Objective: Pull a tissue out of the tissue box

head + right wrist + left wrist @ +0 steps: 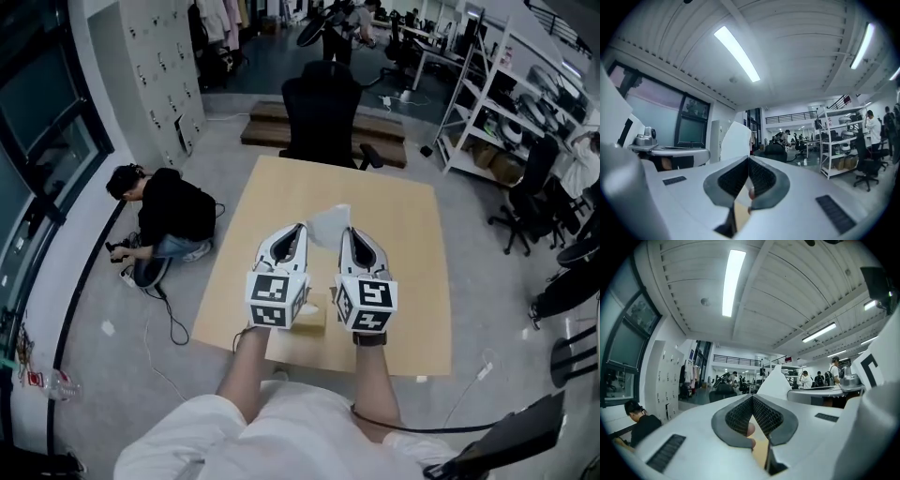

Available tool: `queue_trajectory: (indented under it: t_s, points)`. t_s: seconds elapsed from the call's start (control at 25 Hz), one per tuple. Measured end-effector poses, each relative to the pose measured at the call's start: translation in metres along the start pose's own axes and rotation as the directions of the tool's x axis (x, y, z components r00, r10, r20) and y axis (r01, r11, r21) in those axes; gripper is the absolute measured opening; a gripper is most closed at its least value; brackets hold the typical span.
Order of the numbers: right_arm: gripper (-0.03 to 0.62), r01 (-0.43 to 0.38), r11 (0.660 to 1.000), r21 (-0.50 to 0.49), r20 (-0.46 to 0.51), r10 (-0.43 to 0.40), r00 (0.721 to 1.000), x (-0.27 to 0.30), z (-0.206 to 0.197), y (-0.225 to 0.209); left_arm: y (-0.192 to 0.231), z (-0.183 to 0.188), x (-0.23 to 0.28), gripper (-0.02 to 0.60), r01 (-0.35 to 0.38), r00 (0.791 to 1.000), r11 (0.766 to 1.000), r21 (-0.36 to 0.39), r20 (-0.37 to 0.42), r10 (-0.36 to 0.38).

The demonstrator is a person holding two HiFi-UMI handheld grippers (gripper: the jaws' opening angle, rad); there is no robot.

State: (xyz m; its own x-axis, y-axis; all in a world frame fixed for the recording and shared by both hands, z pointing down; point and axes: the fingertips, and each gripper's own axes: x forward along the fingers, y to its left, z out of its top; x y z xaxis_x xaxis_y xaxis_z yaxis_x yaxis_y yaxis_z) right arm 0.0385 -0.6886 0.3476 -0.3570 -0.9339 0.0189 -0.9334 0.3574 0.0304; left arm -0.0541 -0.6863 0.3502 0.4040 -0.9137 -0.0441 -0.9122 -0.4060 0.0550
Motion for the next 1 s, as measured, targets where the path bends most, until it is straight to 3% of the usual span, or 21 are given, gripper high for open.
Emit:
queue_trajectory:
  t_s: [0.32, 1.0]
  points:
    - [0.006, 0.029, 0.999, -0.031, 0.025, -0.028, 0.999, -0.009, 0.012, -0.006, -0.01, 0.015, 0.005, -0.012, 0.023, 0.999, 0.999, 0.023, 0.044, -0.024]
    - [0.006, 0.102, 0.993, -0.063, 0.032, -0.101, 0.994, -0.001, 0.017, -0.03, -0.019, 0.021, 0.029, -0.012, 0.083, 0.995, 0.995, 0.049, 0.051, -0.085]
